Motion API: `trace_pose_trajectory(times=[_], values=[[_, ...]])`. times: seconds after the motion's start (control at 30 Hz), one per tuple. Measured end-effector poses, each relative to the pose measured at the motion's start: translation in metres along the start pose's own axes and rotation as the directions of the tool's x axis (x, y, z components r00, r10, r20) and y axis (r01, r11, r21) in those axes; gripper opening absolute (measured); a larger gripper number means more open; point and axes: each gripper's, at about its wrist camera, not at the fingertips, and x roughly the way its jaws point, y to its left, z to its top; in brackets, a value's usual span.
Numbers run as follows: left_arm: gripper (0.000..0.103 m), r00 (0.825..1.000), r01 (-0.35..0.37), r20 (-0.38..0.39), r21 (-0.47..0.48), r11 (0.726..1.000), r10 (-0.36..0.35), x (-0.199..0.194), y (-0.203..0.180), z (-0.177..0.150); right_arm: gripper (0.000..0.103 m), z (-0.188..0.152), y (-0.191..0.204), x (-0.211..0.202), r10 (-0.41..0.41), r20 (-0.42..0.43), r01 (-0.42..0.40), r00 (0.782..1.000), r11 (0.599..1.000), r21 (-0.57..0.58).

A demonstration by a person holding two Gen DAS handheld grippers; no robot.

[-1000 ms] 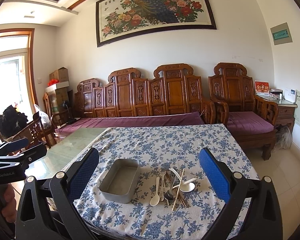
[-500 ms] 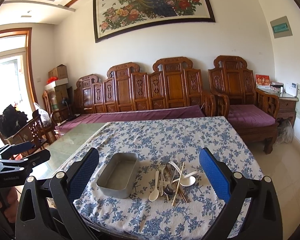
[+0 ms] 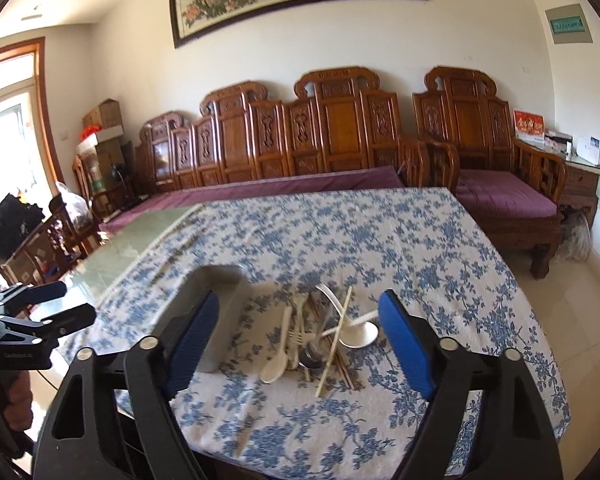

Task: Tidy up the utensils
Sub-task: 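Grasp a wooden chopstick with the right tool while the left tool grasps a white plastic spoon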

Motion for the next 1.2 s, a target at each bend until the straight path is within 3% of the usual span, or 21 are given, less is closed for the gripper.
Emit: trace_pose_trajectory(times=[0.23, 0.47, 0.77, 0.9, 1.03, 1.2], values=[[0.095, 0.999, -0.006, -0.034, 0.038, 0.999, 0.007, 0.034, -0.007, 0.007, 0.071, -0.009, -0.029, 0.052, -0.032, -0.094, 0.031, 0.995, 0.999, -0.010], [0.081, 0.995, 0.036, -0.092, 0.047, 0.998, -0.032, 0.066, -0.019, 0.009, 0.055, -0.020, -0.046, 0.104, -0.011, -0.186, 0.010, 0.982, 1.000, -0.010], [0.065, 0.991, 0.049, -0.123, 0.047, 0.998, -0.043, 0.101, -0.038, 0.017, 0.037, -0.038, -0.048, 0.187, 0.064, -0.333, -0.072, 0.941, 0.997, -0.013], [0.057, 0.990, 0.041, -0.139, 0.058, 0.997, -0.033, 0.116, -0.044, 0.022, 0.031, -0.056, -0.051, 0.205, 0.086, -0.377, -0.083, 0.922, 0.996, 0.026], [0.056, 0.987, 0.047, -0.158, 0.062, 0.997, -0.037, 0.130, -0.052, 0.023, 0.029, -0.063, -0.053, 0.214, 0.067, -0.392, -0.067, 0.917, 0.998, 0.014], [0.056, 0.983, 0.049, -0.178, 0.071, 0.996, -0.036, 0.146, -0.063, 0.022, 0.010, -0.065, -0.062, 0.212, 0.087, -0.383, -0.074, 0.920, 0.996, 0.050]])
